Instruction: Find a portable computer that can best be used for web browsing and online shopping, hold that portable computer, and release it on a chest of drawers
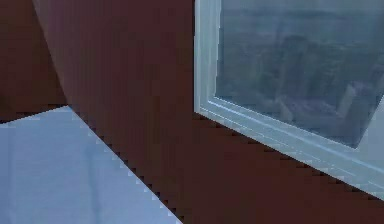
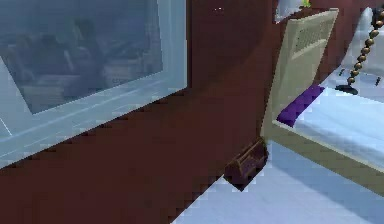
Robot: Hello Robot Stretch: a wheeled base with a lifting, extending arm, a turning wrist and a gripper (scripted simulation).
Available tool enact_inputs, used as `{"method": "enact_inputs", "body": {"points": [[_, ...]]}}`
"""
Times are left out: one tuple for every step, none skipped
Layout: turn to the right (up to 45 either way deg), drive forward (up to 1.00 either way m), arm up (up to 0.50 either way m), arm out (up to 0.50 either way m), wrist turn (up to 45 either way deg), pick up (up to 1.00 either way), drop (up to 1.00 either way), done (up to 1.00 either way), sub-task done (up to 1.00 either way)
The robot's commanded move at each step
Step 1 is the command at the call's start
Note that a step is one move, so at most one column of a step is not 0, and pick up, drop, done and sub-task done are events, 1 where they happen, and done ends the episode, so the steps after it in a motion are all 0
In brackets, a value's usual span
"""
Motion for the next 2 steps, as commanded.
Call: {"method": "enact_inputs", "body": {"points": [[-45.0,0.00,0.00,0.00,0.0,0.00,0.00,0.00,0.00],[-18.0,0.00,0.00,0.00,0.0,0.00,0.00,0.00,0.00]]}}
